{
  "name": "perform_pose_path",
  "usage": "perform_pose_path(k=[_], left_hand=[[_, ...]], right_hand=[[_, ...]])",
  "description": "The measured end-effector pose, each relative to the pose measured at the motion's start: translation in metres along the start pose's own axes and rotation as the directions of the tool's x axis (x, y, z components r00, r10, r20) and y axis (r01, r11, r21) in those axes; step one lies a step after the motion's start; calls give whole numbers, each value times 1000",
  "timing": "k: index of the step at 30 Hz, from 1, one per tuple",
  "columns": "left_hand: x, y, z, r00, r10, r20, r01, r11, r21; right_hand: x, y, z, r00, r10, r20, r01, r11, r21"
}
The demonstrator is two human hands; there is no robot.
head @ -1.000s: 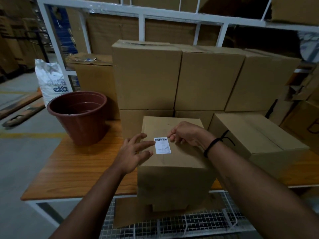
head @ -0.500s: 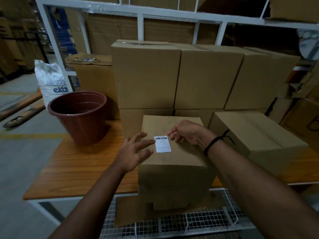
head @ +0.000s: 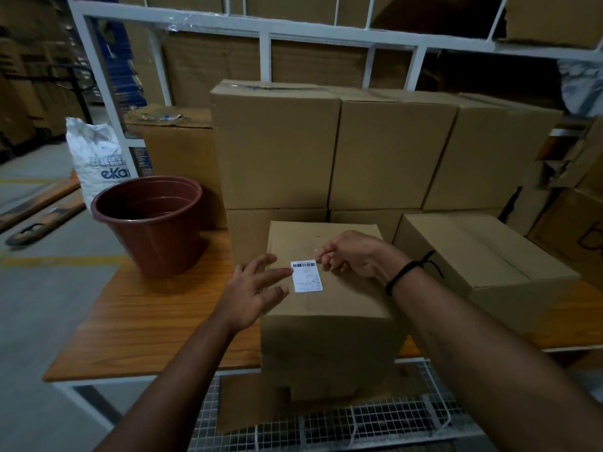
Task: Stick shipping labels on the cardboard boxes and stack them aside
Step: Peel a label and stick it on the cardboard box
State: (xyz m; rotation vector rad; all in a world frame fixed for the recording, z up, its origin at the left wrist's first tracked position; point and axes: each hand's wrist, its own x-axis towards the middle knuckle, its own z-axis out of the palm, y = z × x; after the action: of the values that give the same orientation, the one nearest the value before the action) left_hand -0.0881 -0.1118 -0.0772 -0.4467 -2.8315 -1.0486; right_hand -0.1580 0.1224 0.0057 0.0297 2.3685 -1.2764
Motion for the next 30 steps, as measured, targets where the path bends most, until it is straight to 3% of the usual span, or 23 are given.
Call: perform_pose_path(k=[5,10,15,19,23,27,30], left_hand=[[1,1,-1,1000,-7,7,7,1000,13],[1,0,0,1000,-3,9,2,1000,17],[1,1,-2,1000,-21,11,21,999,41],[0,4,-2,1000,-26,11,26,1000,4],[0,4,-3,1000,-24,14,24,1000,3],[-2,4,-3,1000,-22,13,22,1000,8],[0,6,-3,999,-34,11,33,999,13]], right_hand=[[-1,-4,9,999,-17,-27,13,991,-135],[-4,1,-1,1000,-12,-7,12,1000,-15],[-4,-6,9,999,-30,-25,26,986,-166],[-7,-4,4,999,-10,-42,9,999,-37],[-7,-9,15,996,-39,-76,27,988,-153],[-9,-6,5,999,-9,-30,9,1000,-22],[-9,-6,11,995,-13,-95,4,996,-88]])
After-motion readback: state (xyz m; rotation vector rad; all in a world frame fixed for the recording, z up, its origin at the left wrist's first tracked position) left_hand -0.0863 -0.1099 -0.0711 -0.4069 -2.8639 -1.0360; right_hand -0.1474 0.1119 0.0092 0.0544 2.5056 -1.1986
